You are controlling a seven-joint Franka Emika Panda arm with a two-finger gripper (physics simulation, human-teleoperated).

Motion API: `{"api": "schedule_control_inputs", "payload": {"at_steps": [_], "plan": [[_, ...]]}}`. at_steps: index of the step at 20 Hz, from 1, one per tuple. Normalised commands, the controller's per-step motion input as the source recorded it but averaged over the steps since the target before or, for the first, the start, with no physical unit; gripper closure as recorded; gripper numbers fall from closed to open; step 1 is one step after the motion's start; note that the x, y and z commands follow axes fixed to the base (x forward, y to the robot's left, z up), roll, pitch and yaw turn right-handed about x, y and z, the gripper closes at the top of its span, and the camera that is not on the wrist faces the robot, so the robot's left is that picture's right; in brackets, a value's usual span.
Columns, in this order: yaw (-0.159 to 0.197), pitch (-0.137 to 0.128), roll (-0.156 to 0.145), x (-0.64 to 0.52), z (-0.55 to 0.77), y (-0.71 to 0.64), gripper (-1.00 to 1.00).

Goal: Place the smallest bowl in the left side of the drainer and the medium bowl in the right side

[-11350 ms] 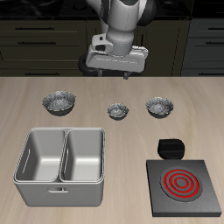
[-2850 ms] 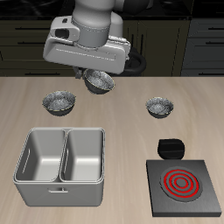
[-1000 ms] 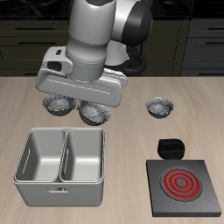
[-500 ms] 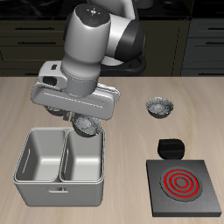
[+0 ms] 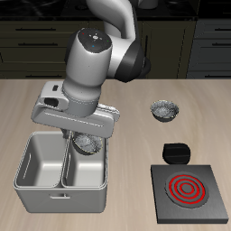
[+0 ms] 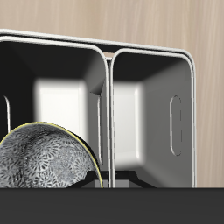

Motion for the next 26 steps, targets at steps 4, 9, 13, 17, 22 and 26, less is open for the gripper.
{"api": "schedule_control_inputs", "payload": {"at_steps": [4,9,13,17,22,26], "plan": [[0.021,0.053,0.03,-0.01,-0.31,0.04,-1.0],[0.022,0.026,0.018,-0.05,-0.2,0.09,-1.0],[0.036,0.003,0.016,0.0,-0.11,0.02,-1.0],[-0.009,-0.033,0.0,-0.1,0.16,0.02,-1.0],[-0.006,-0.057,0.021,-0.24,0.31,0.17,-1.0],[0.005,-0.028,0.029,-0.33,0.3,0.29,-1.0]]}}
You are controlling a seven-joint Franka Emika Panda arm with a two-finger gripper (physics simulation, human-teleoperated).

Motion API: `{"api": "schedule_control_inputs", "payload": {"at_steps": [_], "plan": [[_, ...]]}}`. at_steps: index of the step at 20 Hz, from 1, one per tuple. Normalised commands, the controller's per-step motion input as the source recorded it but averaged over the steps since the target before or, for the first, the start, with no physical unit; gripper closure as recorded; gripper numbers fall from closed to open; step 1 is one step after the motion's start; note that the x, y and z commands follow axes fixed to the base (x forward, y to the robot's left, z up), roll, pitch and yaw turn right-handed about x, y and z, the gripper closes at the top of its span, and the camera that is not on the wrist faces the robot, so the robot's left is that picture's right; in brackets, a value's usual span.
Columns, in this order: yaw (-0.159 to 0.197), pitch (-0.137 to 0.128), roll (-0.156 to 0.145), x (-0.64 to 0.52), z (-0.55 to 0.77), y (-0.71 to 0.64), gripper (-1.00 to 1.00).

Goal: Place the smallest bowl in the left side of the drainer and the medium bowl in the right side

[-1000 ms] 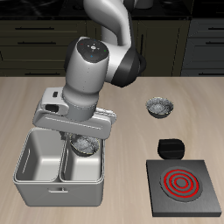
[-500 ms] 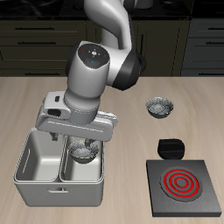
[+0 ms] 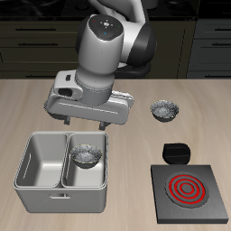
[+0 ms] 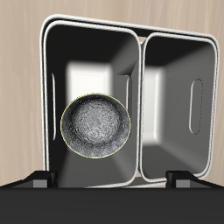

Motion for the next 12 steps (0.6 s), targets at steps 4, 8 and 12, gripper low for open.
{"api": "schedule_control_inputs", "payload": {"at_steps": [4,8,12], "plan": [[-0.009,-0.009,0.057,-0.43,0.16,0.4,-1.0],[0.029,-0.053,0.082,-0.45,0.13,0.39,-1.0],[-0.039,-0.034,-0.01,-0.45,0.11,0.22,-1.0]]}}
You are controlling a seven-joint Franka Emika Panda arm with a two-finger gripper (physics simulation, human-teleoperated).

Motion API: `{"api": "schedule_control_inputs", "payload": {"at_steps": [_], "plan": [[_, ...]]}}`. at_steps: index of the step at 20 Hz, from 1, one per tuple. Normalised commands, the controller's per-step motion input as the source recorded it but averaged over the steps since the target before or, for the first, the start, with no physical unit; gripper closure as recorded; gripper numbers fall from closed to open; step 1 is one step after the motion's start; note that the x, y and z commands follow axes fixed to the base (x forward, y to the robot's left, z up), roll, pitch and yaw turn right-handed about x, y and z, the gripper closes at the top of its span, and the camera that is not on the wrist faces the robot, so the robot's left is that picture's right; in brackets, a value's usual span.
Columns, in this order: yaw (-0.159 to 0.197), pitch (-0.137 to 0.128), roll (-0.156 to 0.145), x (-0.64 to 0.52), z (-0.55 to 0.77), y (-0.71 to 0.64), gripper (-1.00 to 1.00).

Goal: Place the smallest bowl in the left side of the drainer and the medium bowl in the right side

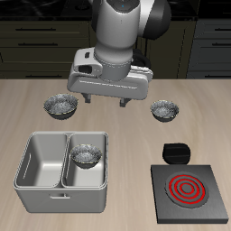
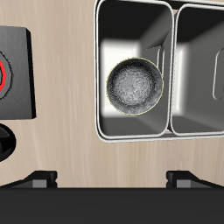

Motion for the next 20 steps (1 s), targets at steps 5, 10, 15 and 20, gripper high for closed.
{"api": "schedule_control_inputs", "payload": {"at_steps": [5,10,15,20], "plan": [[0.083,-0.15,0.029,-0.57,0.24,0.32,-1.0],[-0.056,-0.066,-0.026,-0.29,0.17,-0.06,-1.0],[-0.011,-0.054,0.01,-0.25,0.04,0.0,-1.0],[-0.043,-0.03,0.018,-0.37,-0.02,0.05,-1.0]]}}
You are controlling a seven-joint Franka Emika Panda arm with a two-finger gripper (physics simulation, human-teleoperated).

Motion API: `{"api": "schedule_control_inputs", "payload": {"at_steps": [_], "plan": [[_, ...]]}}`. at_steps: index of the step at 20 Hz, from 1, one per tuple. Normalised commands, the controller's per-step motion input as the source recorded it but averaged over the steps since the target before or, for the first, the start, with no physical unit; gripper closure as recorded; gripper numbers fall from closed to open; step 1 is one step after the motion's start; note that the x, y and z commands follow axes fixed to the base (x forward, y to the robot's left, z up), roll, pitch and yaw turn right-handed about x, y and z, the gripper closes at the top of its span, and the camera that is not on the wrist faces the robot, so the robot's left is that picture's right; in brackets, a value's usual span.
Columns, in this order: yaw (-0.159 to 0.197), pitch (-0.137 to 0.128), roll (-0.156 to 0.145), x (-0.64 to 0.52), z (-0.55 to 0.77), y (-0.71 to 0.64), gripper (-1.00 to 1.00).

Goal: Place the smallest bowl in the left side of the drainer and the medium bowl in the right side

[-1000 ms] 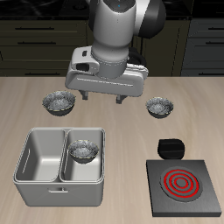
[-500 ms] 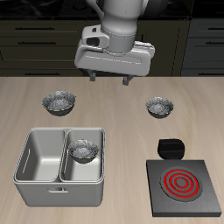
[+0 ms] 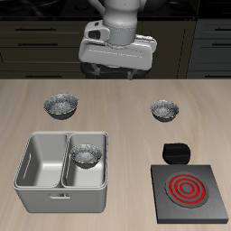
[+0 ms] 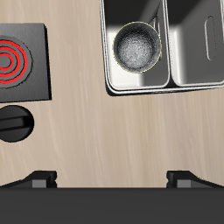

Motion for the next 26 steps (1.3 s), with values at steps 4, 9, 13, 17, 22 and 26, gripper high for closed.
{"api": "schedule_control_inputs", "payload": {"at_steps": [4,9,13,17,22,26], "plan": [[-0.019,-0.035,0.052,-0.44,-0.01,0.16,-1.0],[0.031,-0.018,-0.024,-0.28,-0.08,-0.03,-1.0],[-0.012,0.015,-0.016,-0.21,-0.1,-0.1,-1.0],[0.005,-0.019,-0.05,-0.26,-0.11,-0.04,-1.0],[-0.043,0.022,0.046,-0.31,-0.23,0.08,-1.0],[0.046,-0.032,0.031,-0.32,-0.15,0.13,-1.0]]}}
